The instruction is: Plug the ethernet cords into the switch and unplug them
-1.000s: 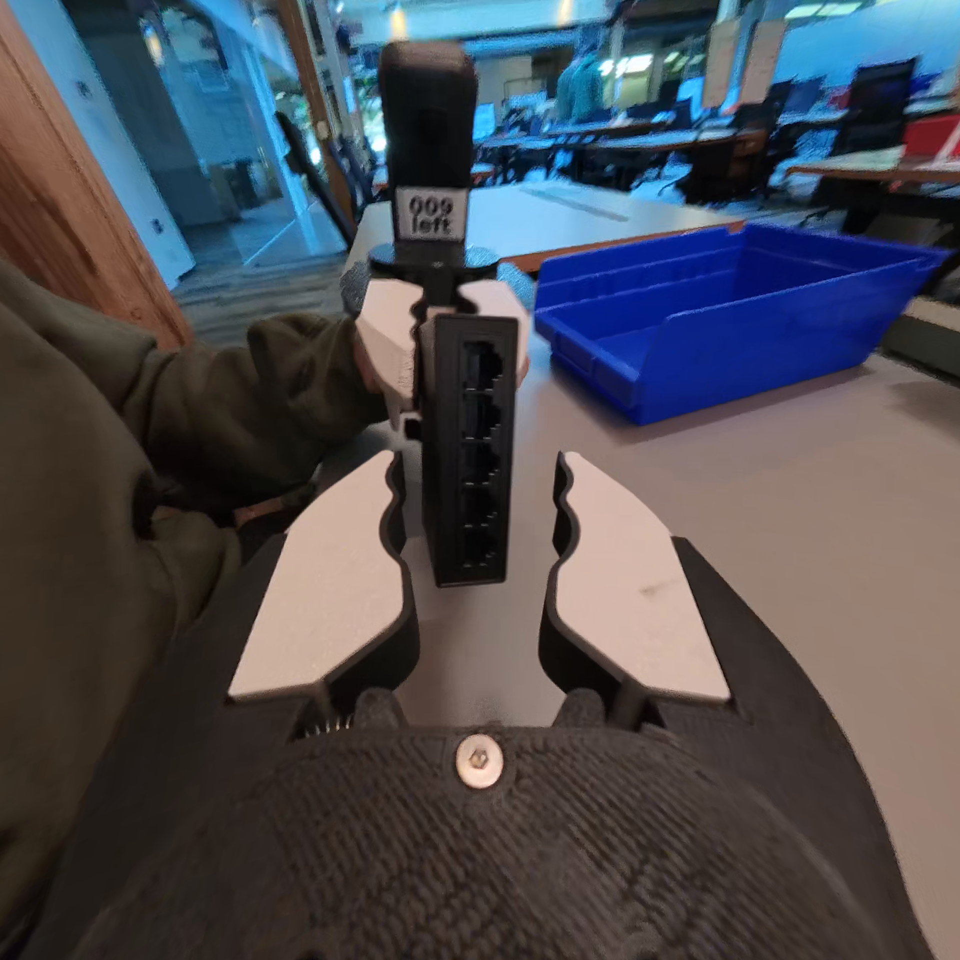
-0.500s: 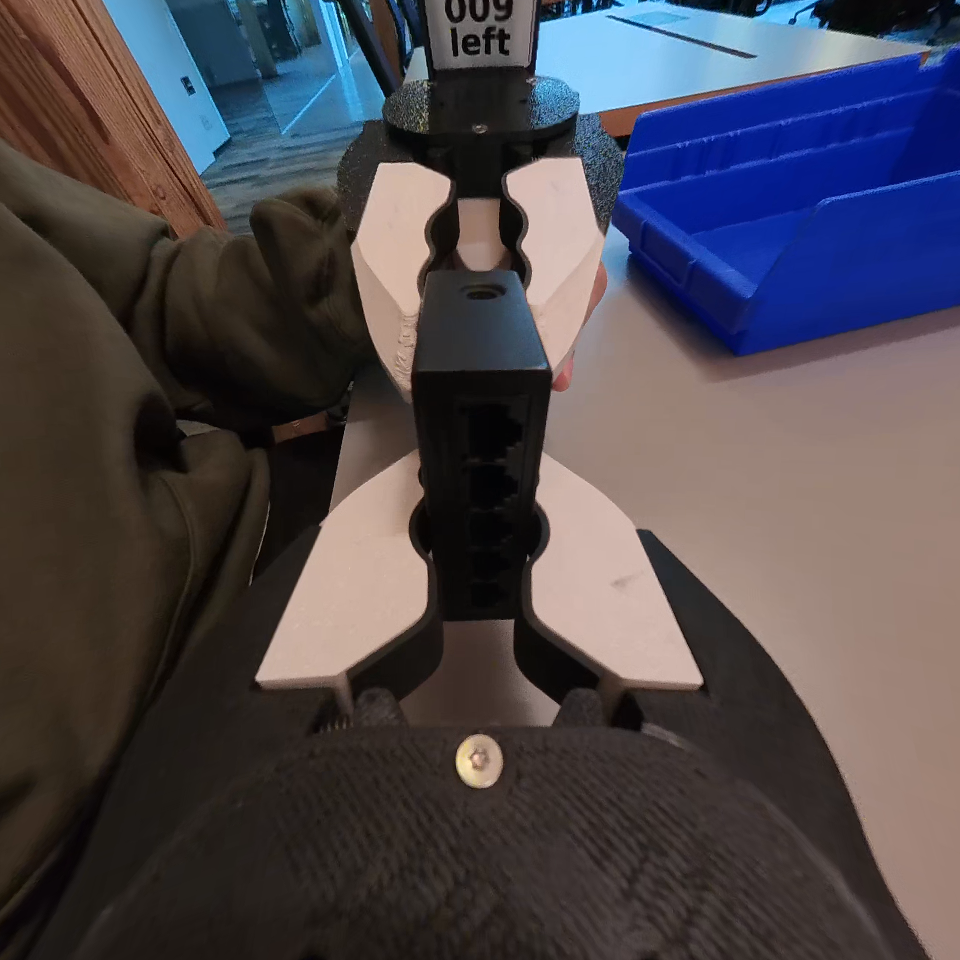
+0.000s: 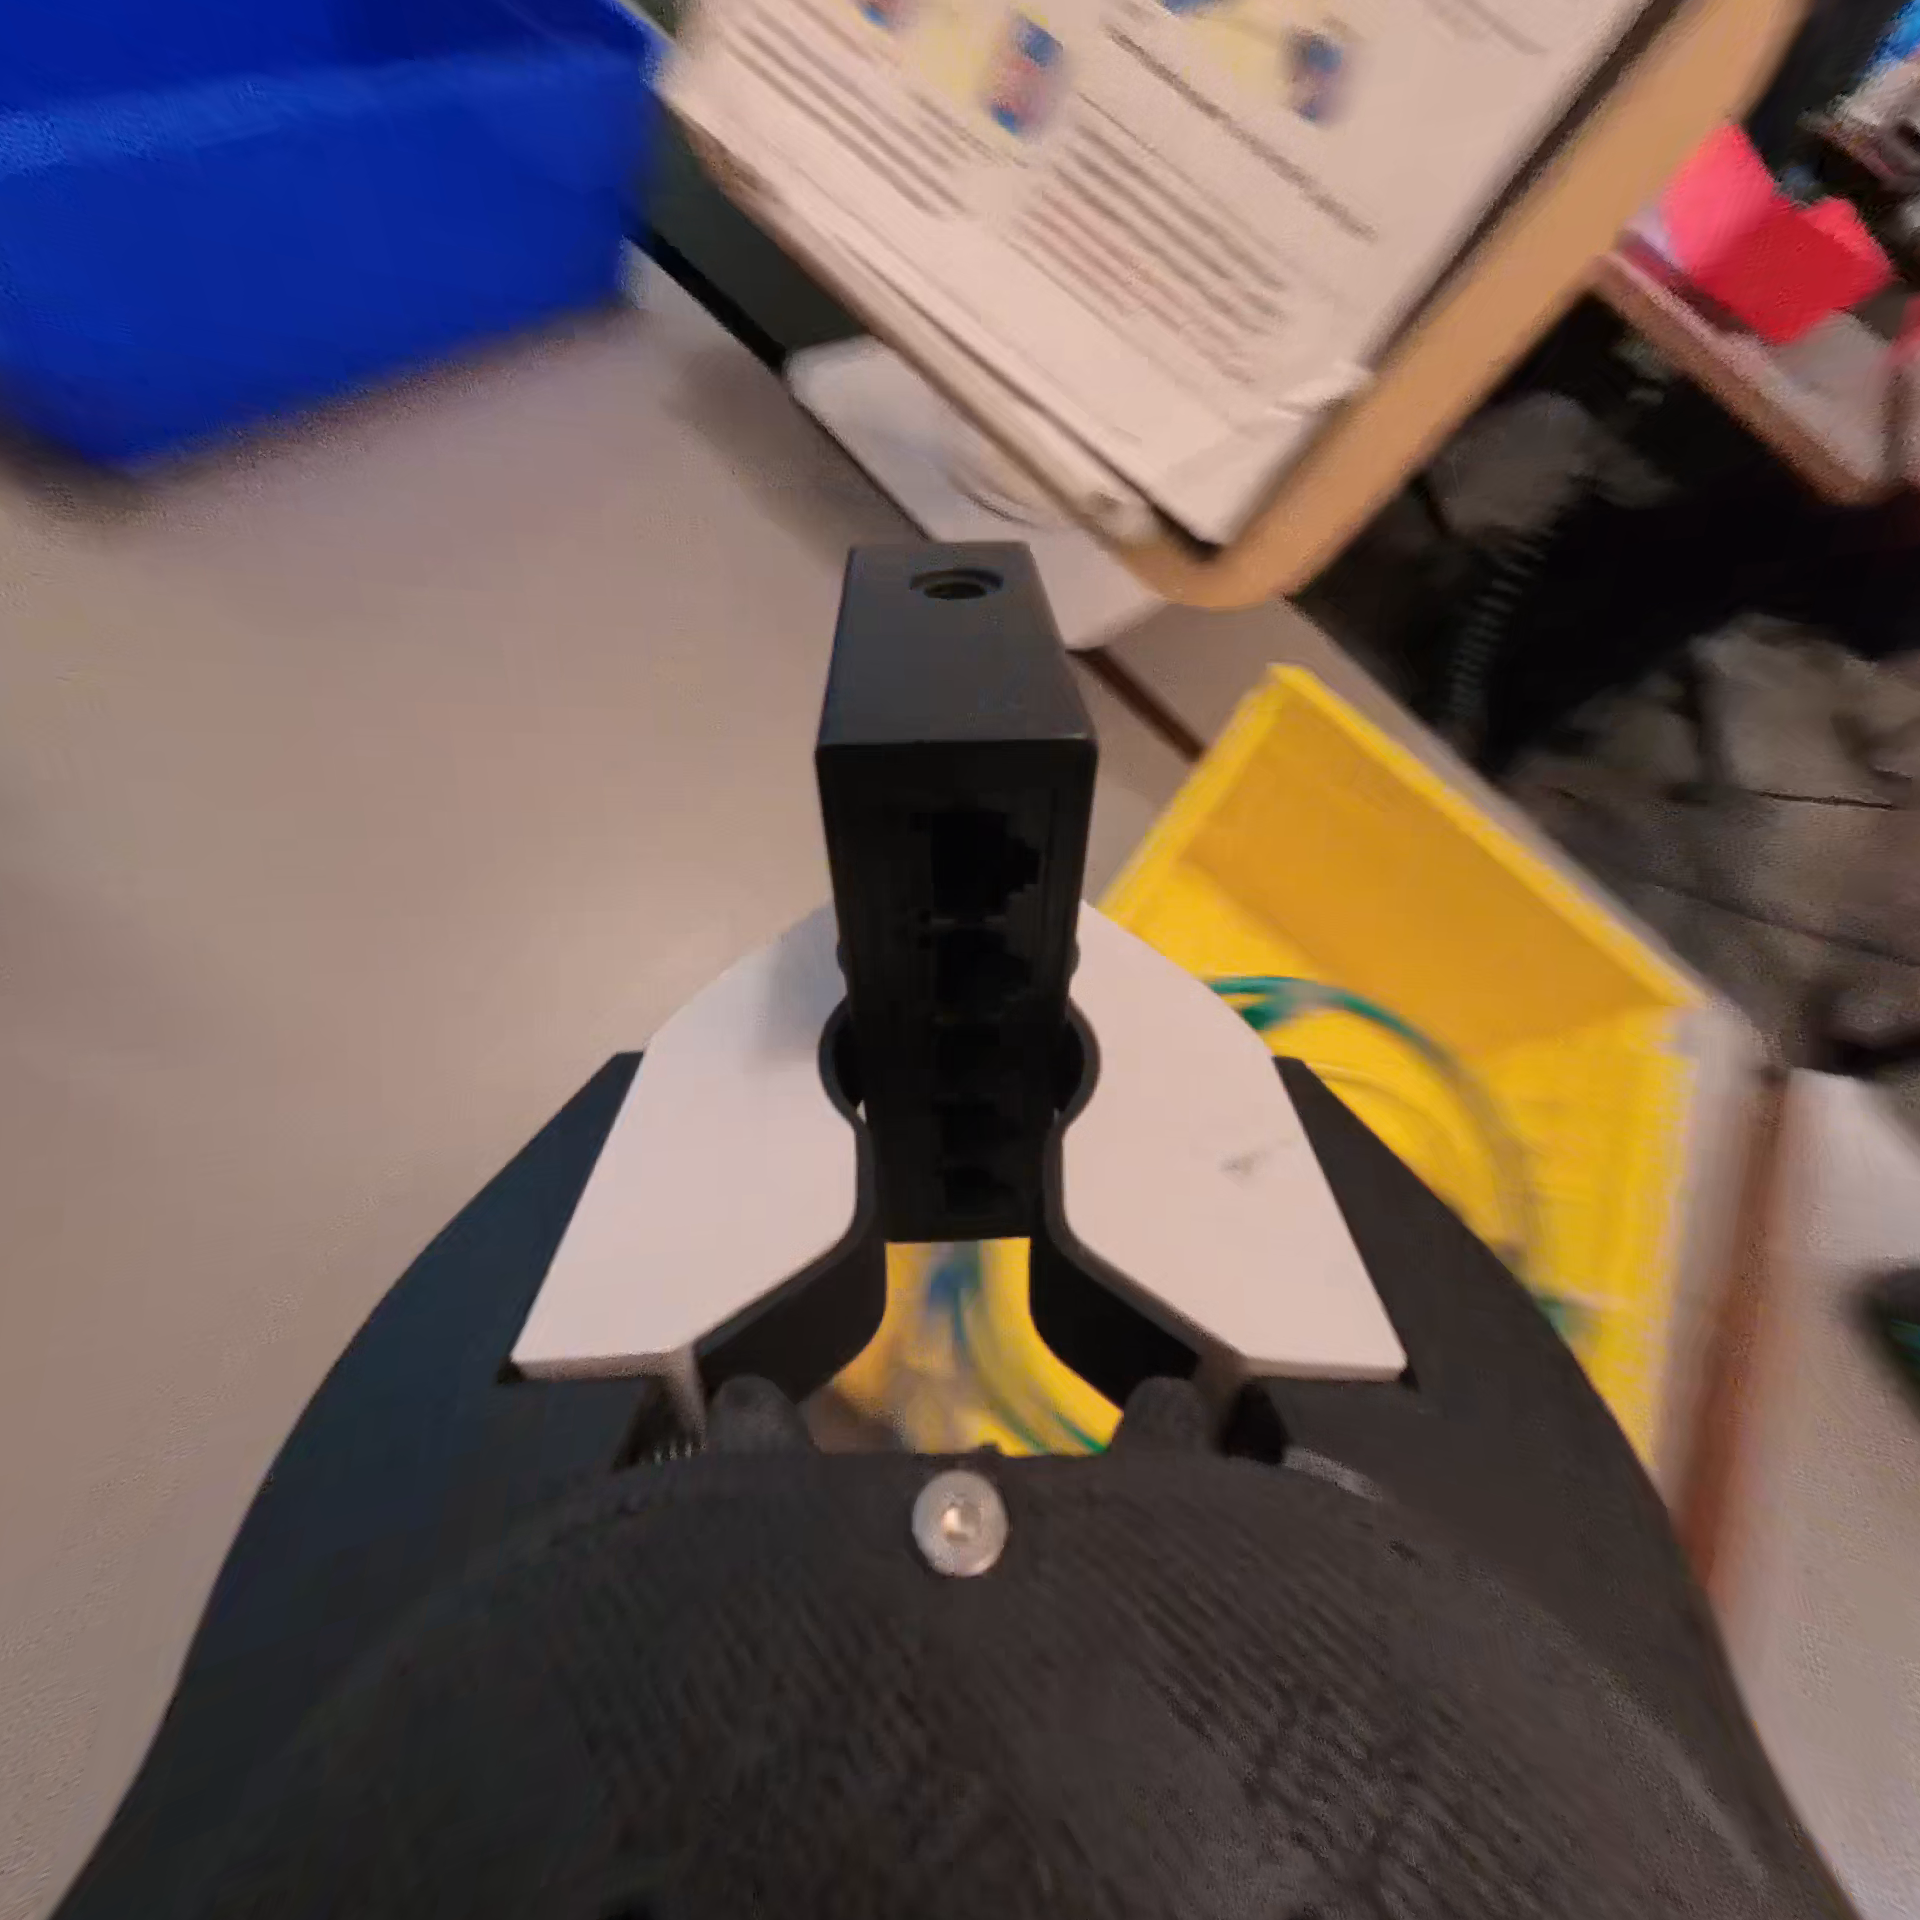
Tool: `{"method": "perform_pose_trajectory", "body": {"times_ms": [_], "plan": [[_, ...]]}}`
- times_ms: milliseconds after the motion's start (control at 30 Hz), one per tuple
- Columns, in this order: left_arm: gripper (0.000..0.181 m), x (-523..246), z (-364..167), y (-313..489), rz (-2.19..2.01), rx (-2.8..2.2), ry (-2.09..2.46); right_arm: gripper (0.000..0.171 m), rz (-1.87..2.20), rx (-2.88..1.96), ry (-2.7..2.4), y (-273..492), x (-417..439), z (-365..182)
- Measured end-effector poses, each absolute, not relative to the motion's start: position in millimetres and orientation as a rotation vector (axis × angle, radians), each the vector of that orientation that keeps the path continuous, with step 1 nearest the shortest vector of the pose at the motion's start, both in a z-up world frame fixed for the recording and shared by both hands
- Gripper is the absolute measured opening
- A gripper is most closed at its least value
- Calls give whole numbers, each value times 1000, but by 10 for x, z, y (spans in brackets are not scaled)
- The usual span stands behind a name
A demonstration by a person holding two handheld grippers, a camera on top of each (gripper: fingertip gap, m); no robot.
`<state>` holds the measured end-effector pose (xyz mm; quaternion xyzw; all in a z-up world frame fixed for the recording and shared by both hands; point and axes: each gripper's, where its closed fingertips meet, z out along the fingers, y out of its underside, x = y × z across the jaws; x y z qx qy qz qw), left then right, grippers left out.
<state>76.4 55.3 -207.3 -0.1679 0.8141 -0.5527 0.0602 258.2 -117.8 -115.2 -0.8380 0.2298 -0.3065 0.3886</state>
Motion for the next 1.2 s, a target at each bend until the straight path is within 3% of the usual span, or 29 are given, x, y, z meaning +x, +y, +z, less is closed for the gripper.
{"method": "perform_pose_trajectory", "body": {"times_ms": [100,233,433,600,933,1200], "plan": [[60,733,-2133,503,-1634,-457,2493,30,-1081,-2377,559,-1686,3374,-936],[57,745,-2133,526,-1647,-461,2485,31,-1277,-2745,389,-2073,4030,-1101],[49,776,-2066,535,-1766,-552,2451,30,-1164,-3016,234,-2193,4331,-1698],[53,759,-2138,523,-1702,-520,2486,31,-1137,-2991,222,-2106,4391,-1787],[73,705,-2255,301,-1670,-517,2529,67,-1295,-2699,484,-2148,4193,-1398],[86,873,-2158,-346,-1585,-535,2395,70,-1605,-2357,843,-2633,3429,-952]]}}
